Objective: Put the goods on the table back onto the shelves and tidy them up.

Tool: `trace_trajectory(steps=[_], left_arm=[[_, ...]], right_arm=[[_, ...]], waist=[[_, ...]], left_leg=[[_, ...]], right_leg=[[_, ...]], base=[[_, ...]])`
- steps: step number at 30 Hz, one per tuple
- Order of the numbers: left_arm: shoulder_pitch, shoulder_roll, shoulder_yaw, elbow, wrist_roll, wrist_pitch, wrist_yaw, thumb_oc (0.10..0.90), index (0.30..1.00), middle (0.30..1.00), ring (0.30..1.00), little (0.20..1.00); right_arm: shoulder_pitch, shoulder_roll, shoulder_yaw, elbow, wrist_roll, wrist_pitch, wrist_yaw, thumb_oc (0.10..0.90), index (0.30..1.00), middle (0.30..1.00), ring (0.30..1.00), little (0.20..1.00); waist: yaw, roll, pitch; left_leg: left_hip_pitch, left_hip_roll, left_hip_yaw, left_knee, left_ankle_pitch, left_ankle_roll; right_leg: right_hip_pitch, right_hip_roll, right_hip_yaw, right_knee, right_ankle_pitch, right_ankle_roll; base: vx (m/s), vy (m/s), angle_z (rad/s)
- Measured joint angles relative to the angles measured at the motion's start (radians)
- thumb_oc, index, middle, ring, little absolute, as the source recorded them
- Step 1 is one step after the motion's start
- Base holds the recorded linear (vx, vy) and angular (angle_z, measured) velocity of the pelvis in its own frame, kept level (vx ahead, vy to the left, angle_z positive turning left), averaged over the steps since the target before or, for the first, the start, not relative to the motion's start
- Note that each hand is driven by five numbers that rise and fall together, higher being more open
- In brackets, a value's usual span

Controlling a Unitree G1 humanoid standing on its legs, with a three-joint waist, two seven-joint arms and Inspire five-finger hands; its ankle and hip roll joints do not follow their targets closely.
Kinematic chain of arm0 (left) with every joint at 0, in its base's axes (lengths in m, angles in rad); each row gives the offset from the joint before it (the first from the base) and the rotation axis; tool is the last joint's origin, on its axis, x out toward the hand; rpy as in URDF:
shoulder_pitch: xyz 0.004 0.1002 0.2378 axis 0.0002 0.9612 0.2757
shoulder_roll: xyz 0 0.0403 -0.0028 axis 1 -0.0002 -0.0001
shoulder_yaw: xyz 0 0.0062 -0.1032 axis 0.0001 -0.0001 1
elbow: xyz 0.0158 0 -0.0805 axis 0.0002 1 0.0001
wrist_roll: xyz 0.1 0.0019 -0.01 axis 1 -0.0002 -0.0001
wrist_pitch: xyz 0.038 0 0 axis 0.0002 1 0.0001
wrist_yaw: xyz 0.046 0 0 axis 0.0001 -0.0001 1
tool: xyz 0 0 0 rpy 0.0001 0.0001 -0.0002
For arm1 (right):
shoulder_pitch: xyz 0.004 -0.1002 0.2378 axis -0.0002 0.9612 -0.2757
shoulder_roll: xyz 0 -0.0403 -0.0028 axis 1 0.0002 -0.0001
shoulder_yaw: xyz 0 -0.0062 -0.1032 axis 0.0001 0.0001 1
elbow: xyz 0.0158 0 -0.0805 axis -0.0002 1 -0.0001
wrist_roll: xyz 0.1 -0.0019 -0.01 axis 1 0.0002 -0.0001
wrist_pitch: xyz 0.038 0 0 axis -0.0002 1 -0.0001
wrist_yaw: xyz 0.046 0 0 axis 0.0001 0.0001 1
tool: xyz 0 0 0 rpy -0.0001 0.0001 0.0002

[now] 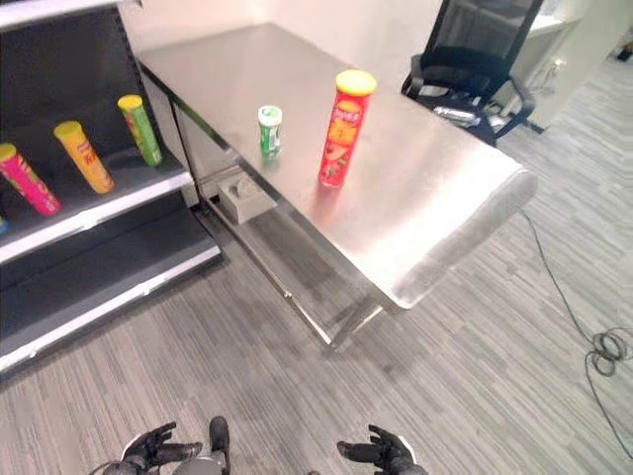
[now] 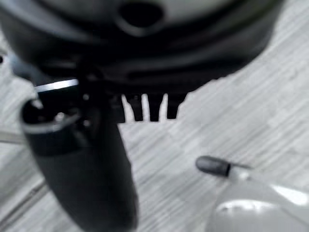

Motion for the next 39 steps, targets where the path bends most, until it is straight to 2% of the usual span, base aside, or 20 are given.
trace_trajectory(steps=[3, 7, 10, 11, 12, 14, 16, 19, 20, 24, 26, 27, 29, 31, 32, 33, 36, 37, 38, 39], left_arm=[[-0.018, 0.031, 0.000, -0.001, 0.000, -0.006, 0.000, 0.800, 0.900, 0.900, 0.900, 0.900], [-0.023, 0.030, -0.004, -0.001, 0.000, -0.006, -0.003, 0.800, 0.900, 0.900, 0.900, 0.900], [-0.041, 0.028, -0.003, -0.001, -0.001, -0.006, -0.002, 0.800, 0.900, 0.900, 0.900, 0.900], [-0.040, 0.029, -0.004, -0.001, -0.001, -0.006, -0.002, 0.800, 0.900, 0.900, 0.900, 0.900], [-0.037, 0.032, -0.004, -0.001, -0.001, -0.006, -0.001, 0.800, 0.900, 0.900, 0.900, 0.900], [-0.046, 0.050, -0.076, -0.009, -0.001, -0.005, -0.002, 0.800, 0.900, 0.900, 0.900, 0.900], [-0.043, 0.024, -0.079, -0.008, 0.000, 0.001, -0.003, 0.800, 0.900, 0.900, 0.900, 0.900], [-0.034, 0.018, -0.042, -0.004, 0.001, 0.012, 0.000, 0.800, 0.900, 0.900, 0.900, 0.900], [-0.035, 0.019, -0.038, 0.000, 0.001, 0.013, -0.001, 0.800, 0.900, 0.900, 0.900, 0.900], [0.040, 0.027, -0.035, -0.072, 0.000, 0.006, 0.000, 0.800, 0.900, 0.900, 0.900, 0.900], [0.047, 0.025, -0.044, -0.070, 0.000, 0.008, -0.006, 0.800, 0.900, 0.900, 0.900, 0.900], [0.040, 0.023, -0.043, -0.060, 0.000, 0.012, -0.008, 0.800, 0.900, 0.900, 0.900, 0.900], [0.027, 0.021, -0.040, -0.042, 0.000, 0.012, -0.009, 0.800, 0.900, 0.900, 0.900, 0.900], [0.012, 0.017, -0.035, -0.033, 0.000, 0.011, -0.008, 0.800, 0.900, 0.900, 0.900, 0.900], [0.012, 0.006, -0.034, -0.038, -0.001, 0.010, -0.008, 0.800, 0.900, 0.900, 0.900, 0.900], [0.008, 0.000, -0.034, -0.043, -0.001, 0.010, -0.008, 0.800, 0.900, 0.900, 0.900, 0.900], [-0.006, -0.004, -0.034, -0.044, -0.001, 0.011, -0.007, 0.800, 0.900, 0.900, 0.900, 0.900], [-0.016, -0.004, -0.042, -0.053, 0.000, 0.013, -0.007, 0.800, 0.900, 0.900, 0.900, 0.900], [-0.008, -0.014, -0.043, -0.083, 0.002, 0.008, -0.007, 0.800, 0.900, 0.900, 0.900, 0.900], [-0.012, -0.016, -0.043, -0.079, 0.002, 0.009, -0.007, 0.800, 0.900, 0.900, 0.900, 0.900]], right_arm=[[-0.012, 0.006, -0.009, 0.004, 0.000, -0.001, 0.002, 0.800, 0.900, 0.900, 0.900, 0.900], [-0.024, 0.001, -0.030, 0.013, 0.000, 0.004, 0.003, 0.800, 0.900, 0.900, 0.900, 0.900], [-0.026, -0.007, -0.048, 0.041, 0.001, 0.002, 0.002, 0.800, 0.900, 0.900, 0.900, 0.900], [-0.018, -0.010, -0.052, 0.039, 0.007, 0.005, 0.002, 0.800, 0.900, 0.900, 0.900, 0.900], [-0.007, -0.008, -0.054, 0.038, 0.017, 0.003, 0.003, 0.800, 0.900, 0.900, 0.900, 0.900], [-0.019, -0.008, -0.073, 0.024, 0.032, -0.004, 0.000, 0.800, 0.900, 0.900, 0.900, 0.900], [-0.032, -0.020, -0.071, 0.009, 0.031, -0.001, 0.001, 0.800, 0.900, 0.900, 0.900, 0.900], [-0.038, -0.005, -0.066, 0.009, 0.031, 0.005, 0.006, 0.800, 0.900, 0.900, 0.900, 0.900], [-0.035, -0.003, -0.066, 0.009, 0.031, 0.007, 0.006, 0.800, 0.900, 0.900, 0.900, 0.900], [0.026, 0.000, -0.038, 0.054, 0.034, 0.020, 0.008, 0.800, 0.900, 0.900, 0.900, 0.900], [0.031, -0.007, -0.054, 0.072, 0.035, 0.017, 0.007, 0.800, 0.900, 0.900, 0.900, 0.900], [0.031, -0.006, -0.081, 0.087, 0.048, 0.013, 0.004, 0.800, 0.900, 0.900, 0.900, 0.900], [0.041, -0.002, -0.123, 0.094, 0.070, 0.010, 0.002, 0.800, 0.900, 0.900, 0.900, 0.900], [0.054, -0.014, -0.193, 0.095, 0.114, -0.004, -0.001, 0.800, 0.900, 0.900, 0.900, 0.900], [0.064, -0.049, -0.234, 0.090, 0.134, -0.006, -0.006, 0.800, 0.900, 0.900, 0.900, 0.900], [0.063, -0.076, -0.263, 0.091, 0.152, -0.004, -0.015, 0.800, 0.900, 0.900, 0.900, 0.900], [0.061, -0.157, -0.386, 0.081, 0.214, -0.015, -0.072, 0.800, 0.900, 0.900, 0.900, 0.900], [0.076, -0.169, -0.456, 0.013, 0.222, 0.012, -0.078, 0.800, 0.900, 0.900, 0.900, 0.900], [0.157, -0.226, -0.534, -0.204, 0.216, 0.012, -0.145, 0.800, 0.900, 0.900, 0.900, 0.900], [0.147, -0.259, -0.544, -0.233, 0.213, -0.013, -0.160, 0.800, 0.900, 0.900, 0.900, 0.900]], waist=[[0.002, -0.008, -0.007], [0.000, 0.020, -0.010], [-0.008, 0.038, 0.005], [-0.011, 0.031, 0.008], [-0.011, 0.028, 0.008], [-0.003, 0.010, 0.037], [-0.004, 0.037, 0.052], [-0.003, 0.035, 0.050], [-0.007, 0.034, 0.050], [-0.016, -0.007, -0.047], [-0.013, -0.010, -0.062], [-0.024, -0.009, -0.064], [-0.030, -0.013, -0.064], [-0.027, -0.017, -0.057], [-0.028, 0.007, -0.044], [-0.029, 0.027, -0.035], [-0.069, 0.043, -0.026], [-0.078, 0.041, -0.023], [-0.104, 0.055, -0.018], [-0.110, 0.058, -0.013]], left_leg=[[0.003, -0.033, 0.035, -0.004, -0.032, 0.013], [0.013, -0.031, 0.062, -0.005, -0.061, 0.042], [0.031, -0.023, 0.058, -0.001, -0.074, 0.061], [0.048, -0.035, 0.059, -0.005, -0.084, 0.072], [0.050, -0.047, 0.059, -0.006, -0.090, 0.077], [0.072, -0.086, 0.073, -0.005, -0.107, 0.112], [0.080, -0.087, 0.084, -0.005, -0.119, 0.108], [0.089, -0.106, 0.117, -0.004, -0.138, 0.075], [0.095, -0.109, 0.117, -0.004, -0.139, 0.076], [0.123, -0.111, 0.108, -0.003, -0.168, 0.061], [0.140, -0.081, 0.103, 0.002, -0.161, 0.037], [0.133, -0.029, 0.090, 0.075, -0.188, -0.009], [0.097, 0.001, 0.076, 0.199, -0.220, -0.056], [-0.030, 0.056, 0.060, 0.516, -0.240, -0.093], [-0.112, 0.111, 0.053, 0.703, -0.236, -0.106], [-0.138, 0.145, 0.038, 0.754, -0.246, -0.124], [-0.122, 0.194, 0.040, 0.501, -0.229, -0.163], [-0.114, 0.198, 0.056, 0.411, -0.224, -0.177], [-0.047, 0.175, 0.059, 0.129, -0.182, -0.188], [-0.035, 0.175, 0.057, 0.083, -0.169, -0.180]], right_leg=[[-0.014, -0.036, 0.014, -0.001, 0.025, 0.025], [-0.102, -0.047, 0.041, 0.163, 0.021, 0.036], [-0.240, -0.061, 0.083, 0.449, 0.026, 0.044], [-0.320, -0.092, 0.117, 0.623, 0.021, 0.086], [-0.344, -0.105, 0.128, 0.665, 0.010, 0.101], [-0.457, -0.169, 0.108, 0.798, 0.118, 0.107], [-0.437, -0.186, 0.012, 0.568, 0.056, 0.127], [-0.390, -0.146, -0.081, 0.072, 0.087, 0.151], [-0.389, -0.130, -0.078, 0.020, 0.110, 0.146], [-0.369, -0.054, -0.033, 0.133, 0.144, 0.070], [-0.301, -0.004, -0.042, 0.021, 0.186, -0.010], [-0.245, 0.046, -0.050, -0.039, 0.182, -0.041], [-0.231, 0.058, -0.051, -0.039, 0.145, -0.048], [-0.207, 0.063, -0.046, -0.039, 0.121, -0.079], [-0.186, 0.094, -0.025, -0.037, 0.111, -0.106], [-0.177, 0.110, -0.024, -0.032, 0.123, -0.118], [-0.179, 0.133, -0.024, -0.031, 0.113, -0.128], [-0.177, 0.132, -0.022, -0.032, 0.098, -0.107], [-0.182, 0.133, -0.027, -0.032, 0.090, -0.093], [-0.182, 0.136, -0.018, -0.035, 0.092, -0.092]], base=[[0.17, 0.271, -0.32], [0.11, 0.249, -0.29], [0.04, 0.209, -0.03], [0.02, 0.222, 0.08], [0.07, 0.252, -0.03], [0.18, 0.033, -0.21], [0.28, -0.173, -0.21], [0.22, -0.172, -0.35], [0.16, -0.143, 0.05], [0.16, -0.150, 0.19], [0.14, -0.206, -0.04], [0.11, -0.252, -0.12], [0.06, -0.192, -0.12], [0.05, -0.093, -0.23], [0.05, -0.028, -0.42], [0.06, 0.040, -0.32], [0.13, 0.209, -0.08], [0.10, 0.195, 0.03], [0.11, 0.191, -0.01], [0.12, 0.190, -0.29]])
